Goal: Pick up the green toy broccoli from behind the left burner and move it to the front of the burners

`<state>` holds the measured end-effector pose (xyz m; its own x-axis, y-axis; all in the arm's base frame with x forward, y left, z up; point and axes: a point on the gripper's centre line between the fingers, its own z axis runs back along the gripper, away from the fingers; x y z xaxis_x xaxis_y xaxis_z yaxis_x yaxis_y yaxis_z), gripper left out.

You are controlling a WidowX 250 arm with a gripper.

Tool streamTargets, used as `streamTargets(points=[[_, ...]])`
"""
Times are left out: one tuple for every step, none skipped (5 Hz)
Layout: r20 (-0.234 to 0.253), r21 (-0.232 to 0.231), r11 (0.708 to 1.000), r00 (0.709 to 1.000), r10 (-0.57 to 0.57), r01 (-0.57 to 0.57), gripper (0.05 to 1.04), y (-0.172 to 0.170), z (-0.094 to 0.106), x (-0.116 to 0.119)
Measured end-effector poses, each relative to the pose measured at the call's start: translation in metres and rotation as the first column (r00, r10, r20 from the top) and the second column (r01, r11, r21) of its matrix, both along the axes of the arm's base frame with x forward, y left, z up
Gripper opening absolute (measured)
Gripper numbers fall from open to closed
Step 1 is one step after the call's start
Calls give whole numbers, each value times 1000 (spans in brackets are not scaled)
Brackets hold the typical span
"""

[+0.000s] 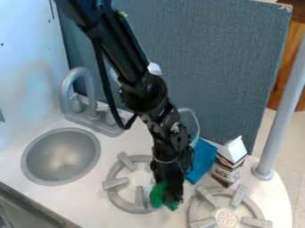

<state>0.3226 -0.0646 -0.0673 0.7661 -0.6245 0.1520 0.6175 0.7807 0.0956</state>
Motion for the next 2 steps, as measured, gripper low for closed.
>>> streamTargets(points=[[1, 2, 1000, 1000, -11, 11, 727, -8, -5, -3], [-22, 6, 1000, 1000, -17, 17, 727, -10, -15, -5]])
